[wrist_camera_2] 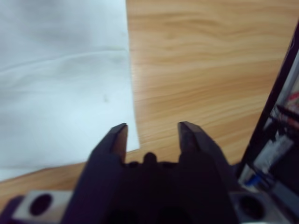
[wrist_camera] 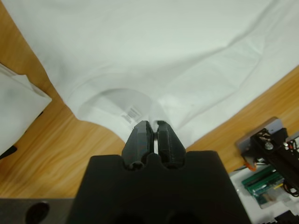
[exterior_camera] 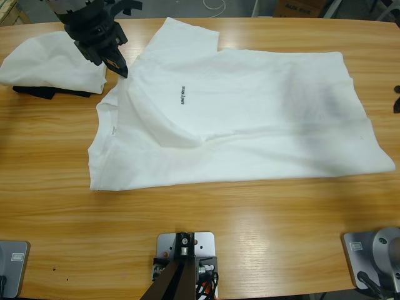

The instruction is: Fold clothes

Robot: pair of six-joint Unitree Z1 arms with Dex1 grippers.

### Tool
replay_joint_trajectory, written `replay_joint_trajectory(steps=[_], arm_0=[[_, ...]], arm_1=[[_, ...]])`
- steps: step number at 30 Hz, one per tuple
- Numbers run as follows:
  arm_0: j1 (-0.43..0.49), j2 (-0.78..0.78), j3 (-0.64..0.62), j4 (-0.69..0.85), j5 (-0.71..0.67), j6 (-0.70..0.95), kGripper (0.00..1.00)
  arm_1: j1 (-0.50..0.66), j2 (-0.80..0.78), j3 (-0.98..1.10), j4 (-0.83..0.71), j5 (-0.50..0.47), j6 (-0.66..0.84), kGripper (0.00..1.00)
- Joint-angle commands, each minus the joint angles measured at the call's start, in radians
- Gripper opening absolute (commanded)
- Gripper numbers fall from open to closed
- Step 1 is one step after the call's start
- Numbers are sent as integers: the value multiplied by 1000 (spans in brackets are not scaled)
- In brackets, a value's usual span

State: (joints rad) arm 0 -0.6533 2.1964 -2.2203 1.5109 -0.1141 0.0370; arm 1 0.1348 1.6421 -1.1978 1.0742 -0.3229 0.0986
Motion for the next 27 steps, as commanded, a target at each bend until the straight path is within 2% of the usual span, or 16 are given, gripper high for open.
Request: replay_joint_trajectory(steps=[1, 3, 5, 7, 8, 9, 10, 13, 16, 17, 19, 22, 27], arm_0=[[-7, 59, -52, 147, 21, 4, 0], [-22, 42, -43, 149, 18, -4, 0], [-45, 23, 22, 150, -11, -36, 0], [-65, 5, 99, 149, -36, -68, 0], [-69, 3, 127, 148, -52, -65, 0], [-71, 5, 140, 147, -65, -62, 0], [-73, 8, 141, 146, -67, -61, 0], [-74, 4, 130, 145, -67, -70, 0], [-78, -25, 160, 146, -68, -110, 0], [-78, -35, 171, 146, -65, -115, 0], [-73, -43, 180, 145, -55, -116, 0], [-50, -43, 153, 139, -48, -117, 0], [-28, -36, 75, 100, -52, -142, 0]], arm_1=[[229, -235, 20, 5, 354, 39, 987], [230, -242, 47, -11, 359, 43, 987], [230, -239, 53, -7, 362, 43, 985], [238, -239, 43, -11, 442, 43, 965], [257, -237, 39, -28, 511, 43, 920], [290, -231, 43, -58, 579, 43, 897], [347, -226, 54, -102, 599, 43, 882], [462, -226, 120, -209, 575, 92, 863], [465, -234, 157, -226, 591, 131, 858], [465, -235, 167, -243, 630, 145, 842], [466, -242, 233, -365, 747, 211, 779], [475, -247, 390, -670, 872, 367, 770], [508, -163, 557, -1052, 939, 535, 770]])
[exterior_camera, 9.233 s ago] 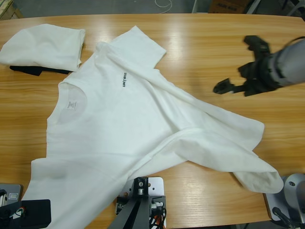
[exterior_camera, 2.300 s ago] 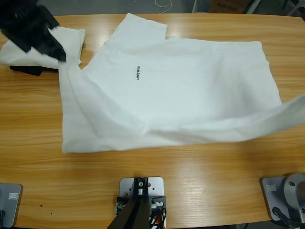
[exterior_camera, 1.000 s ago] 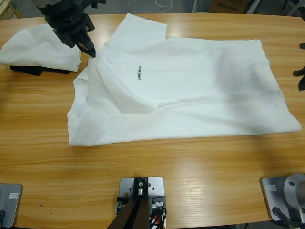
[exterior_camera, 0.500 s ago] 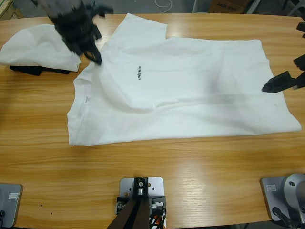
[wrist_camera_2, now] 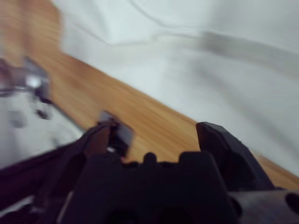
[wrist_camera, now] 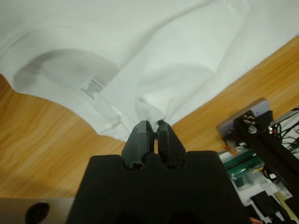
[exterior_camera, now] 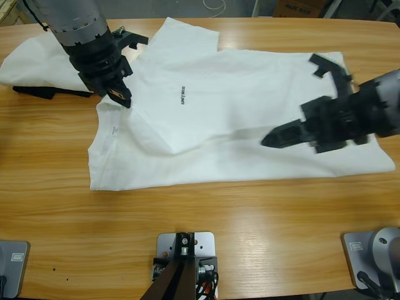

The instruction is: Fold clothes

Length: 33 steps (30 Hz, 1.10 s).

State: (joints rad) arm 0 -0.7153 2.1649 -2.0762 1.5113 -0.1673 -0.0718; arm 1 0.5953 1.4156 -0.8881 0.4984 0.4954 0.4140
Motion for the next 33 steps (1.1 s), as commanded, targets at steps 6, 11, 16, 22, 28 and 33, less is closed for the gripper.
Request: replay_joint_trajectory(steps=[6, 11, 16, 22, 28, 33], arm_0=[[45, 16, -99, 98, 2, -34, 0], [53, 23, -100, 93, 2, -33, 0], [57, 24, -100, 93, 3, -30, 0], [57, 26, -100, 93, 3, -28, 0], [57, 28, -99, 95, 5, -22, 0], [57, 26, -98, 97, 8, -19, 0]], arm_1=[[86, 254, 321, -821, 192, 355, 730], [112, 382, 324, -953, 196, 406, 730], [133, 450, 328, -1041, 193, 442, 734], [134, 560, 443, -1351, 157, 526, 733], [135, 626, 552, -1610, 48, 653, 724], [153, 708, 583, -1777, -9, 731, 659]])
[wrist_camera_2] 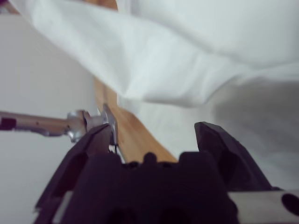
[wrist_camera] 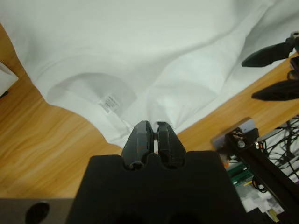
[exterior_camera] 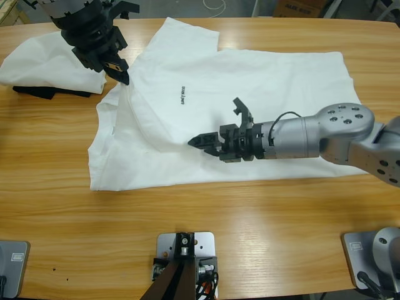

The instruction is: Fold clothes

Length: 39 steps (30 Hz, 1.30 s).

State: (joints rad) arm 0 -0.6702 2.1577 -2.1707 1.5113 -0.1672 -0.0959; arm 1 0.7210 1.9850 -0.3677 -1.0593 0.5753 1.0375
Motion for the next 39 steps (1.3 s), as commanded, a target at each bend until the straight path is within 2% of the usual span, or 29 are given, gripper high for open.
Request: replay_joint_trajectory(steps=[1, 9, 16, 19, 26, 35, 39], arm_0=[[12, 33, -3, 98, 10, 7, 0], [12, 36, -3, 96, 12, 7, 0], [11, 36, 2, 96, 12, 8, 0], [11, 36, 5, 96, 12, 8, 0], [9, 37, 5, 97, 12, 8, 0], [3, 39, 6, 96, 14, 10, 0], [-2, 39, 6, 96, 14, 10, 0]], arm_1=[[36, 144, 62, -227, -95, 120, 653], [70, 180, 64, -261, -117, 158, 651], [104, 243, 64, -357, -161, 188, 637], [106, 248, 64, -398, -182, 188, 604], [109, 247, 81, -519, -213, 173, 600], [157, 188, 109, -498, -172, 226, 559], [170, 189, 118, -528, -216, 204, 559]])
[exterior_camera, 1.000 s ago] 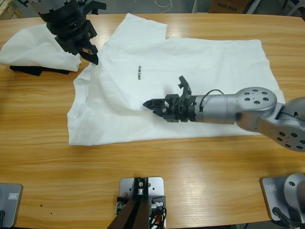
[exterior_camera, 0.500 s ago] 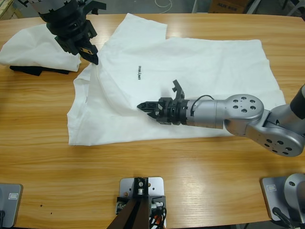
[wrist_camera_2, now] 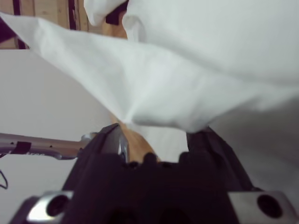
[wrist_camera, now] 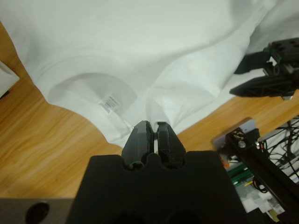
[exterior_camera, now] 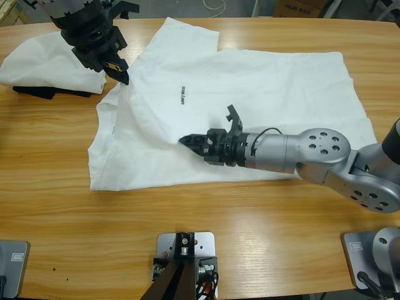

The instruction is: Fold clothes

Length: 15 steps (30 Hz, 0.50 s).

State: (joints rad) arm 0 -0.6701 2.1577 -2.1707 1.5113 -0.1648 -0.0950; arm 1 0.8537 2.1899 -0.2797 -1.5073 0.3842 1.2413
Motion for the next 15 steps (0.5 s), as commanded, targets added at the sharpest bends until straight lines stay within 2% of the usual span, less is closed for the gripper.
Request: replay_joint_trajectory(steps=[1, 8, 15], arm_0=[[-4, 37, 6, 98, 11, 9, 0], [-5, 36, 9, 98, 15, 11, 0], [-5, 31, 12, 98, 16, 14, 0]], arm_1=[[38, -20, 30, -88, -45, -13, 559], [38, -9, 59, -86, -89, -38, 563], [38, 14, 45, -177, -135, -92, 563]])
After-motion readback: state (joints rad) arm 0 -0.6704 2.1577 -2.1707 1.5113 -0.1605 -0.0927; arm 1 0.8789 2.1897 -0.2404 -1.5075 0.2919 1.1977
